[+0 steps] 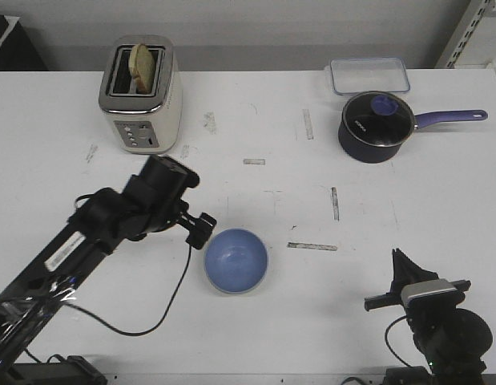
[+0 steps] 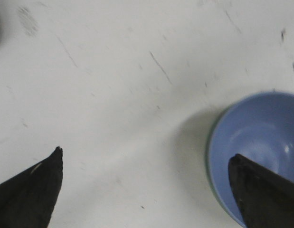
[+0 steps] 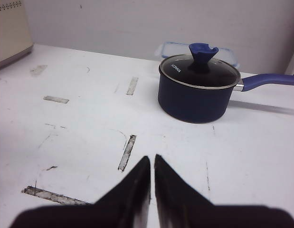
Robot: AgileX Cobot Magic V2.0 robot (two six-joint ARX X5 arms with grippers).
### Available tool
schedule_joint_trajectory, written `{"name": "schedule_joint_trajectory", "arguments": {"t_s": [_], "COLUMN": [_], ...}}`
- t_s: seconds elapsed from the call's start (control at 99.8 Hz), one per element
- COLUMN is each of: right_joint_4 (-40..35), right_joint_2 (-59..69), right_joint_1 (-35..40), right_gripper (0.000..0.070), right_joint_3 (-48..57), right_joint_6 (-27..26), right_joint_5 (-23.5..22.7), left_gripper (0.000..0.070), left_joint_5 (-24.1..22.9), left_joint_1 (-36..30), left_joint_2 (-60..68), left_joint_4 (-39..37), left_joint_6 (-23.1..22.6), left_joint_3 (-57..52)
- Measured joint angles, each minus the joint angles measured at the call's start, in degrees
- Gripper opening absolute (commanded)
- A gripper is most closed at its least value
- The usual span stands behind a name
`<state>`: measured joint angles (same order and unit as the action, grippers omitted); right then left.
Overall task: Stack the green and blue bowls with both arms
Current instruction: 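Open the left gripper and withdraw it toward the robot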
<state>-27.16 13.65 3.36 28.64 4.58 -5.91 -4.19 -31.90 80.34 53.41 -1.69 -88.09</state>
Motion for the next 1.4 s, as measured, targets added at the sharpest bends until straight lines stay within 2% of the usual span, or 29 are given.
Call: {"name": "schedule_joint_trajectory", "arguments": {"t_s": [0.14, 0.281, 0.361, 0.481, 0.702, 0.832, 0.982, 1.403], "right_joint_4": [0.00, -0.02, 0.07, 0.09, 0.15, 0.24, 0.52, 0.70], "right_joint_2": [0.00, 0.00, 0.00, 0.00, 0.00, 0.00, 0.00, 0.00], "right_joint_1": [0.00, 0.00, 0.00, 0.00, 0.00, 0.00, 0.00, 0.00], "right_gripper": [0.0001, 0.0001, 0.0001, 0.0001, 0.0001, 0.0001, 0.0001, 0.0001], "right_joint_3": [0.00, 0.00, 0.00, 0.00, 0.00, 0.00, 0.00, 0.00], "right_joint_6": [0.00, 0.00, 0.00, 0.00, 0.00, 0.00, 0.00, 0.00], "right_joint_5": [0.00, 0.00, 0.00, 0.00, 0.00, 0.00, 0.00, 0.00], "left_gripper": [0.0479, 0.0458, 0.0341, 0.0206, 0.0000, 0.0000, 0.0000, 0.0001], "left_joint_5": [-0.02, 1.11, 1.31, 2.29, 2.91, 2.99, 3.04, 3.06], "left_joint_1": [7.65, 17.57, 23.30, 29.73, 33.40, 33.40, 33.40, 33.40], "left_joint_2": [-7.45, -16.74, -22.03, -30.80, -48.39, -57.61, -64.65, -68.13], "left_joint_4": [-5.84, -11.54, -15.39, -21.03, -26.45, -26.64, -27.04, -27.56], "left_joint_6": [-1.46, -2.49, -2.93, -3.04, -1.90, -1.14, -0.09, 0.35], "left_joint_3": [1.03, 8.17, 14.23, 25.24, 44.04, 50.71, 53.66, 53.68]}}
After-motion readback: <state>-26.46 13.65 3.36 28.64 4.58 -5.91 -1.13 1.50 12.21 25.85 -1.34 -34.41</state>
